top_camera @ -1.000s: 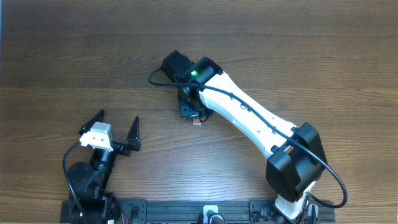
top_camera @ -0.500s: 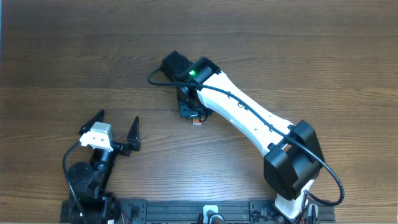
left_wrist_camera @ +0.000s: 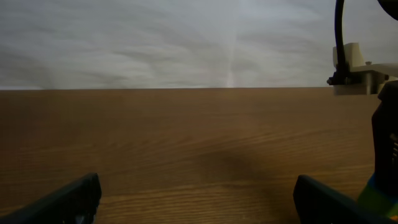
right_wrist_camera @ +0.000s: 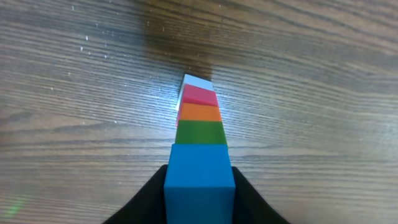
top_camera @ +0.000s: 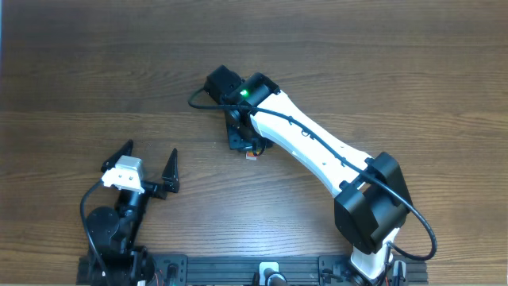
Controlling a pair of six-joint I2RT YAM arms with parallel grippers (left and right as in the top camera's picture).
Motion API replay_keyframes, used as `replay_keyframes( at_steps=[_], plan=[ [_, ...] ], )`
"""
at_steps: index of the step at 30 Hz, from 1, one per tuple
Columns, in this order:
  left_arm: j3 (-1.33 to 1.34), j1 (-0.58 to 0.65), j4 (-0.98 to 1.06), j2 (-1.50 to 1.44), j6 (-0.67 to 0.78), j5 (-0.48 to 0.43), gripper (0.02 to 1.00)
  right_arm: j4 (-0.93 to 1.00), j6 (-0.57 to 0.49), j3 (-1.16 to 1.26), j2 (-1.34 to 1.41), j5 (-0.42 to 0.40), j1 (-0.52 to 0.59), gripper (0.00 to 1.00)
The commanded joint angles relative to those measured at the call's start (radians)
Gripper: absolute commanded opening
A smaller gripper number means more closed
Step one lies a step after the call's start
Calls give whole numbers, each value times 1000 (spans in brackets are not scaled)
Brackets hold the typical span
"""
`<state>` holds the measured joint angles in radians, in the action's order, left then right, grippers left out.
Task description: Stack Cubes
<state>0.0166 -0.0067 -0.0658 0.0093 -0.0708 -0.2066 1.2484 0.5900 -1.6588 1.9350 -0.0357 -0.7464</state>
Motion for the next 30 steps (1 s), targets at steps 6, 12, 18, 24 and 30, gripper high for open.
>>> replay_keyframes(
  at_steps=[6,12,18,24,30],
  plan=[
    [-7,5,3,-6,14,-6,1000,-2,0,-22,14,-3,-7,667],
    [-7,5,3,-6,14,-5,1000,-2,-13,-25,-2,-32,7,993],
    [-7,5,3,-6,14,-5,1000,-5,-114,-89,-104,-115,77,991],
    [-7,5,3,-6,14,-6,1000,-98,-304,-97,-295,-199,270,993],
    [-7,5,3,-6,14,-6,1000,-300,-460,73,-511,-202,545,993]
  ],
)
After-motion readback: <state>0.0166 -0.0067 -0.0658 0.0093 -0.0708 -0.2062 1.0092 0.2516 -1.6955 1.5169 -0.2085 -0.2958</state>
